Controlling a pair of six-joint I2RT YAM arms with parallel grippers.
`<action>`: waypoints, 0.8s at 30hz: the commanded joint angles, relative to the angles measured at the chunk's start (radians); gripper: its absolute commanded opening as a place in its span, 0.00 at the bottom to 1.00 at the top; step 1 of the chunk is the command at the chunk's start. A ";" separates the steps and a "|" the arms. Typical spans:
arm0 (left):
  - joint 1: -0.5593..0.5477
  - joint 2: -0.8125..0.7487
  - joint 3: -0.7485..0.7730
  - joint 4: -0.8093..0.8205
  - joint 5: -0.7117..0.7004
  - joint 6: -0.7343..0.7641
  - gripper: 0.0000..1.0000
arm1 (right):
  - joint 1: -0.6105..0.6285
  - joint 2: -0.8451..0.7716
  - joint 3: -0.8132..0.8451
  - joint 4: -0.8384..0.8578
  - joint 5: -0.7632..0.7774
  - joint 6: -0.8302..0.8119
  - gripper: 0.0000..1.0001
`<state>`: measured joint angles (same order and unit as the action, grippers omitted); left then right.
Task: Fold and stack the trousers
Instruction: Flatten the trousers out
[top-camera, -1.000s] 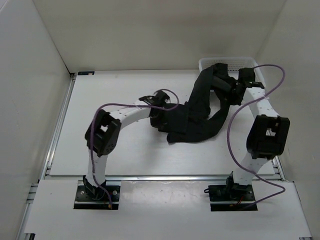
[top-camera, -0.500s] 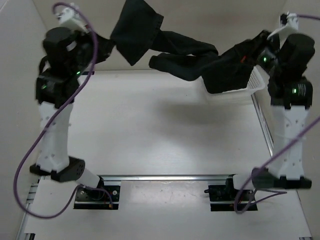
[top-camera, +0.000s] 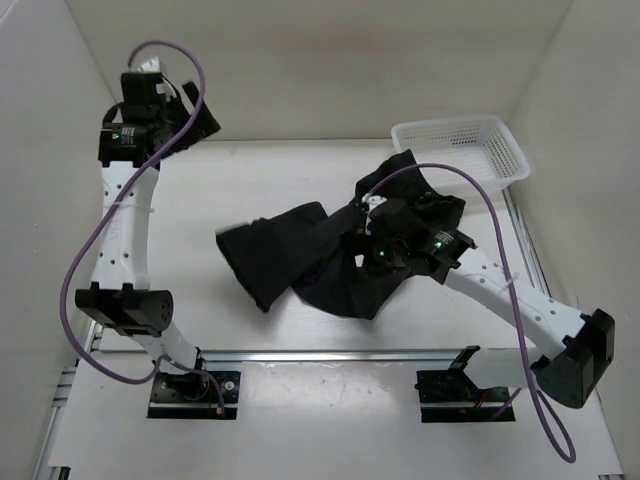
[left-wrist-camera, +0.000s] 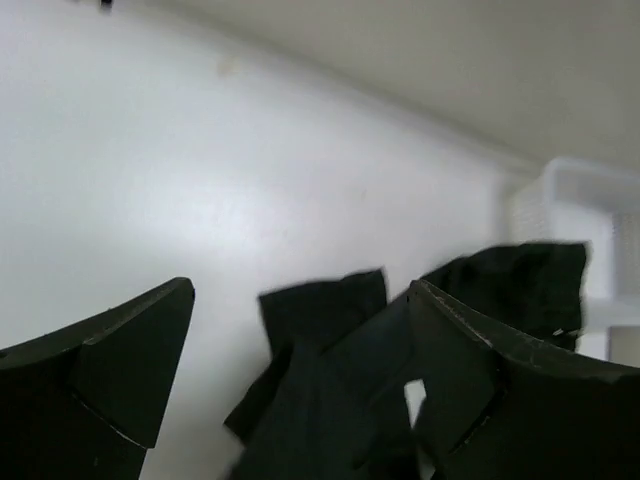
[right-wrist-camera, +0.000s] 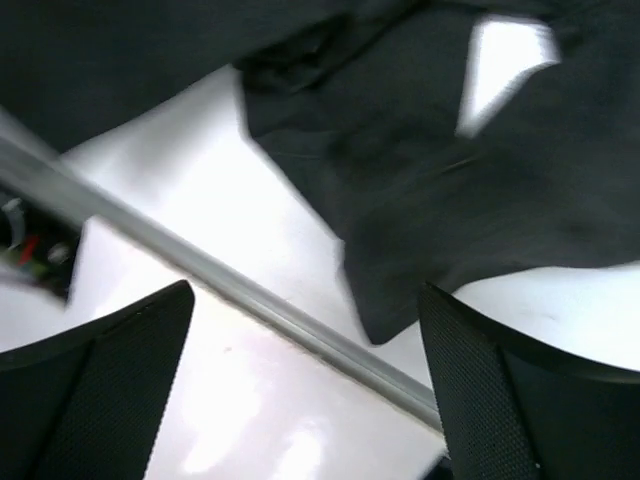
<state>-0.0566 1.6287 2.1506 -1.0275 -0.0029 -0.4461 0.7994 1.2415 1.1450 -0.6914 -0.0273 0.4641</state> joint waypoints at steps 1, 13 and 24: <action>0.003 -0.100 -0.072 -0.060 0.024 0.009 1.00 | -0.009 -0.106 0.130 -0.062 0.315 -0.022 0.98; -0.170 -0.454 -0.964 0.177 0.190 -0.118 0.27 | -0.566 -0.073 -0.077 0.081 0.044 0.011 0.13; -0.712 -0.218 -0.914 0.296 -0.015 -0.310 1.00 | -0.934 0.199 -0.195 0.257 -0.237 0.068 1.00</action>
<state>-0.6651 1.3594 1.1339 -0.8024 0.0635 -0.7128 -0.0917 1.4296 0.9646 -0.5140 -0.1528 0.5022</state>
